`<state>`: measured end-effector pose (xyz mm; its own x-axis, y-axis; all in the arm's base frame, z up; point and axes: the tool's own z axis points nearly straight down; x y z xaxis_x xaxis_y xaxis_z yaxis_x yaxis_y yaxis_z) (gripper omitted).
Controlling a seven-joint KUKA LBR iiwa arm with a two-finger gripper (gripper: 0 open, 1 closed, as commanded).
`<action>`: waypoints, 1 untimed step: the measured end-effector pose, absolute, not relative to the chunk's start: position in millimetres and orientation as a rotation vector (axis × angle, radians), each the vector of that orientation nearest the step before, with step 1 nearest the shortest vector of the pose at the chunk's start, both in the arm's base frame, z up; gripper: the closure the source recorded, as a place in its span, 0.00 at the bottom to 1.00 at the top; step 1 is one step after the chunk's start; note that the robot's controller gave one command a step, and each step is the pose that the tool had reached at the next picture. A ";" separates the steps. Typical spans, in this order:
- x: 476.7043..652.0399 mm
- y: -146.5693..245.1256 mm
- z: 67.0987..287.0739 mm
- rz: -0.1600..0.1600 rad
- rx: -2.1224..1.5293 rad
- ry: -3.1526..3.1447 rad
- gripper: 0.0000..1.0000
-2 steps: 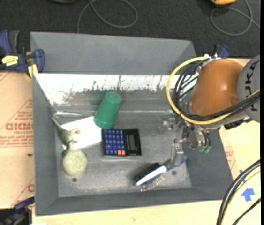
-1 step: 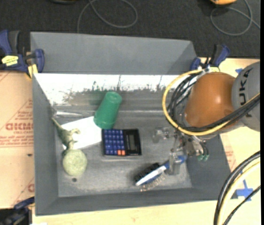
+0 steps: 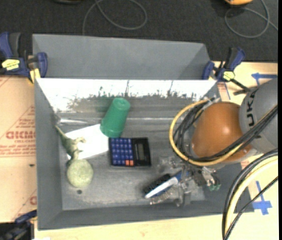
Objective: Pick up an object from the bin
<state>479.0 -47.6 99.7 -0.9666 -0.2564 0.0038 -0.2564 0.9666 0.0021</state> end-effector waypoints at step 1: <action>478.3 -49.7 121.6 0.000 0.562 -3.092 0.00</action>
Offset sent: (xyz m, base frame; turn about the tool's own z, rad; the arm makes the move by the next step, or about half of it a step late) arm -0.0049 -0.0009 -0.0297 0.0938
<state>478.3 -49.7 121.6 -0.9359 -0.3521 -0.0011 -0.3521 0.9359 -0.0004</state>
